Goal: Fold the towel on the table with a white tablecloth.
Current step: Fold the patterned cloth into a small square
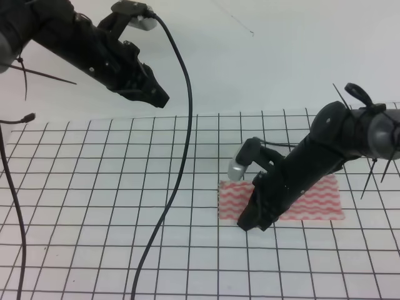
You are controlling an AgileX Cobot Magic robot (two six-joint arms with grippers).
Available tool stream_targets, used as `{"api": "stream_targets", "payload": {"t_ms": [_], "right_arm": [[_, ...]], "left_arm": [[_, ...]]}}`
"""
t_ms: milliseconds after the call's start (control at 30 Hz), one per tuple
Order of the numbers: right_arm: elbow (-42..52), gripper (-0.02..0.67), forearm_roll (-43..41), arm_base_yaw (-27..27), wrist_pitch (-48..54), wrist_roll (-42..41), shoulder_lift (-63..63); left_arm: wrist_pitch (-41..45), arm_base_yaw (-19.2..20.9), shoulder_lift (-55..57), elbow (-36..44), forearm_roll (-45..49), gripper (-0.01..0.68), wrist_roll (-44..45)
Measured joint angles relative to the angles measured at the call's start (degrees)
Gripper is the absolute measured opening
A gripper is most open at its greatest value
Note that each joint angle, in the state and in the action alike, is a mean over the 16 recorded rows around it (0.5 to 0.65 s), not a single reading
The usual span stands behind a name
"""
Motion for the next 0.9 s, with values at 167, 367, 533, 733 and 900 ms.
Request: {"api": "stream_targets", "payload": {"t_ms": [167, 367, 533, 733, 900], "right_arm": [[-0.35, -0.001, -0.12, 0.34, 0.43, -1.35, -0.71], [-2.01, -0.001, 0.15, 0.39, -2.32, -1.65, -0.98], [-3.58, -0.001, 0.42, 0.39, -4.14, -1.57, -0.45], [-4.92, -0.001, -0.33, 0.39, -2.14, -1.24, 0.99], [-5.02, -0.001, -1.87, 0.43, 1.49, -1.14, 1.64]], "left_arm": [[0.00, 0.00, 0.00, 0.01, 0.00, 0.000, 0.07], [0.00, 0.00, 0.00, 0.03, 0.00, 0.000, 0.15], [0.00, 0.00, 0.00, 0.06, 0.00, 0.000, 0.18], [0.00, 0.00, 0.00, 0.08, 0.00, 0.000, 0.22], [0.00, 0.00, 0.00, 0.08, 0.00, 0.000, 0.27]]}}
